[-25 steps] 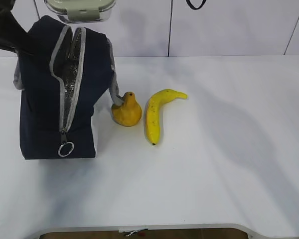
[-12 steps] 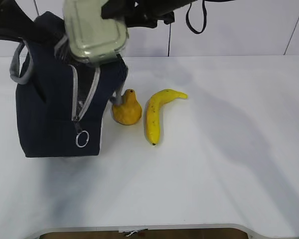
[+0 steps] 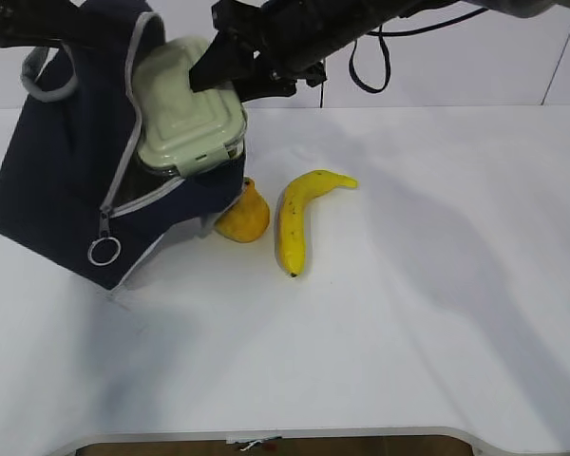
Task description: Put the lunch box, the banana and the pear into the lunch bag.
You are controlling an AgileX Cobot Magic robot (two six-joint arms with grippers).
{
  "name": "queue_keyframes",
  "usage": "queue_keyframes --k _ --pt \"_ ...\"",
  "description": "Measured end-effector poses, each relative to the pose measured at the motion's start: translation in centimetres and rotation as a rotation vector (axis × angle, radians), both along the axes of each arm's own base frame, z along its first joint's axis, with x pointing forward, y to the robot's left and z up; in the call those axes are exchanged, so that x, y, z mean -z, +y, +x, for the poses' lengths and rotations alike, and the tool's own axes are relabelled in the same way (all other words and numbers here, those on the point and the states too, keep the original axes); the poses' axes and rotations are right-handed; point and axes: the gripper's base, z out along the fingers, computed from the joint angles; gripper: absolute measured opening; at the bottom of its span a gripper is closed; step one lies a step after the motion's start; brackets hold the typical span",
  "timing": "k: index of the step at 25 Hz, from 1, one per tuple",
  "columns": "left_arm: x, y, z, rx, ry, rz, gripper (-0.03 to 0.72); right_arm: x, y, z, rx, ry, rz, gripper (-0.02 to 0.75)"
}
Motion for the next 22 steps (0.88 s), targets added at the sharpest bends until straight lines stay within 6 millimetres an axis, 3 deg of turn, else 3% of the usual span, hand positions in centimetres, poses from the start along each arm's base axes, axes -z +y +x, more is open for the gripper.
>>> queue_keyframes --k 6,13,19,22 --pt "1.5 -0.8 1.0 0.029 0.037 -0.035 0.011 -0.5 0.4 -0.2 0.002 0.031 0.072 0.387" --pt "1.4 -1.6 0.8 0.06 0.056 -0.099 0.011 0.0 0.8 0.2 0.023 0.052 0.093 0.387" --pt "2.0 -1.4 0.9 0.07 0.055 -0.035 0.011 4.2 1.4 1.8 0.067 0.121 0.093 0.387" --pt "2.6 -1.3 1.1 0.068 0.061 -0.004 0.011 5.1 1.6 2.1 0.084 0.133 0.098 0.387"
